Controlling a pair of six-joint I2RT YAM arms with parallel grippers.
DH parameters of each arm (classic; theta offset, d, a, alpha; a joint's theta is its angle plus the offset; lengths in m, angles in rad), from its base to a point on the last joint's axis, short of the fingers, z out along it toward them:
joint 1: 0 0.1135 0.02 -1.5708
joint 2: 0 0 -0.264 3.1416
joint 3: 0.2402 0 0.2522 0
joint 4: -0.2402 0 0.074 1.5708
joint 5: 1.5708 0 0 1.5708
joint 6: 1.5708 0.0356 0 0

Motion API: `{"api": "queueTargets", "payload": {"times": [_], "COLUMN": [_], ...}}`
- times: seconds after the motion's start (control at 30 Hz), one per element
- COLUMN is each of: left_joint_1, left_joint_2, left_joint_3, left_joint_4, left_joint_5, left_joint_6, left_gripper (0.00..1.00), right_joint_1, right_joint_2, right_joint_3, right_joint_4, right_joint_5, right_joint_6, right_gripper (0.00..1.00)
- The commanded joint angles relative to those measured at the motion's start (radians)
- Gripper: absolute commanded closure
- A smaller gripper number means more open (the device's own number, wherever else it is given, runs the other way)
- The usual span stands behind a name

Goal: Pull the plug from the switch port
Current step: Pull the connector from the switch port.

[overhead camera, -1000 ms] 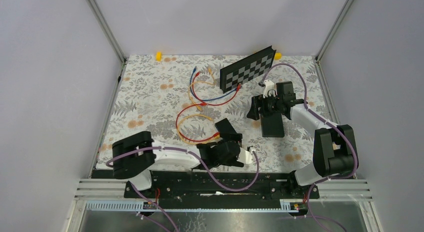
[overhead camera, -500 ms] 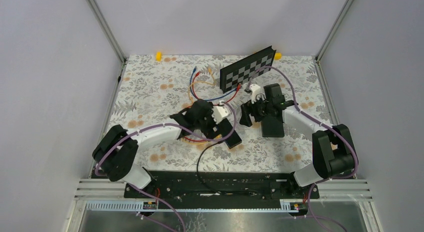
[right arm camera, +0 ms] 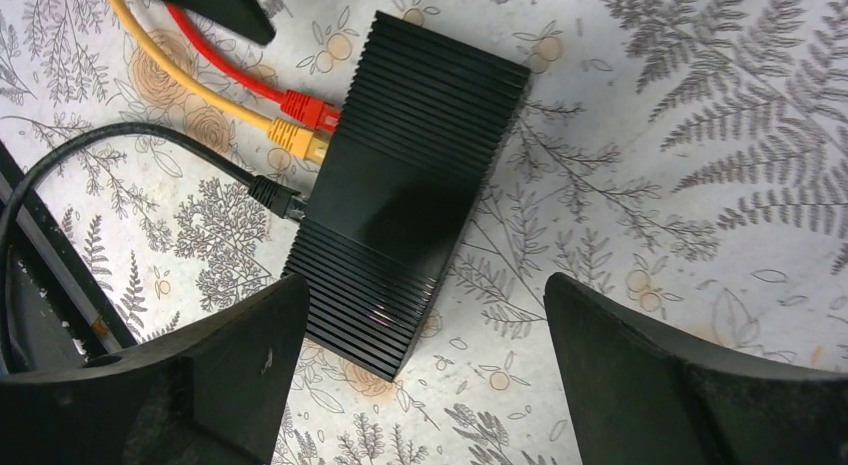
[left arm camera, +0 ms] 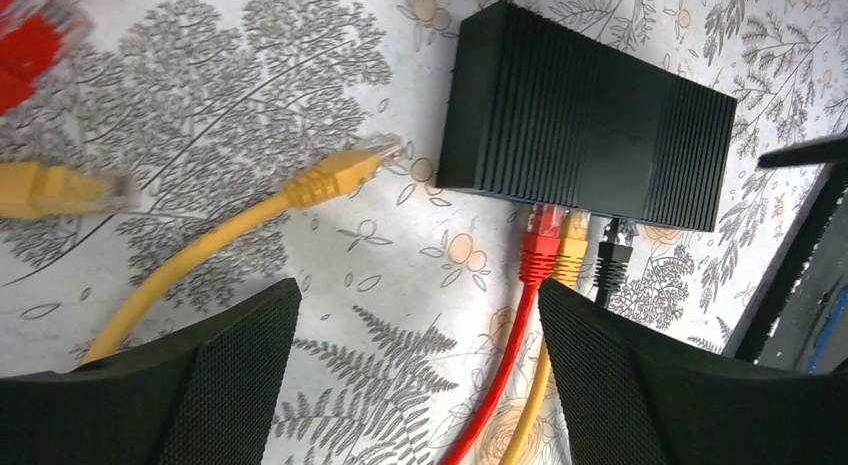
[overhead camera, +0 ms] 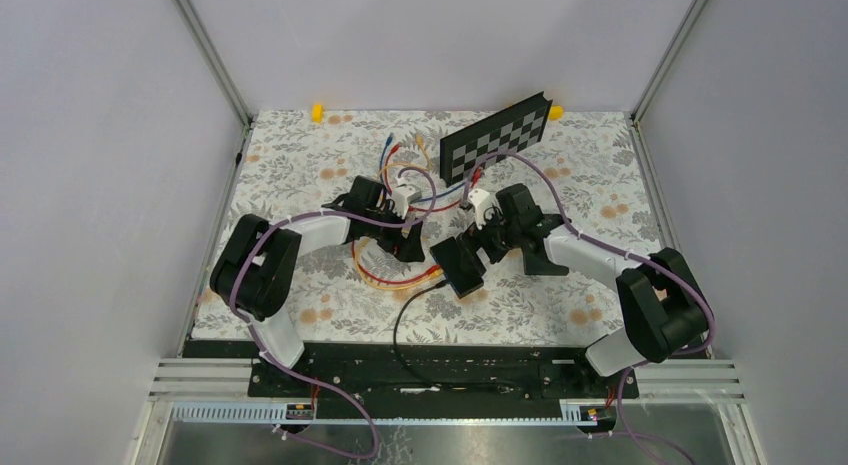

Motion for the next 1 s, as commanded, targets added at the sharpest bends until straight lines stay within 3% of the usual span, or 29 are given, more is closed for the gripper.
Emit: {"api": "queueTargets", "payload": {"times": [0.0,0.67,0.77,0.97], "left_joint_1": [0.038,0.052,0.052,0.052], "left_joint_2": [0.018,0.042,0.048,0.100], "left_joint_3": [0.018,0.002,0.000,0.028], "left_joint_4": [0.008,0.042,0.042,0.020], "left_joint_5": [0.122,0.093,0.108,0.185], "left_joint_6": [-0.041,-0.039,-0.042,-0.071], "left_gripper": [0.09,0.09,0.11,0.26], "right_joint_1": [0.049,0.226,0.226,0.225], "right_joint_2": [0.017,0.148,0.149,0.144], "right_joint_3": [-0.013,0.018,0.027,0.049], "right_joint_4": [0.038,-0.024,-0.022,-0.006], "right_joint_5": [0.037,0.259,0.298,0.342], "right_joint_6": [0.005,0.056,0.063,0.075], "right_gripper": [0.05,0.01,0.10,0.45]}}
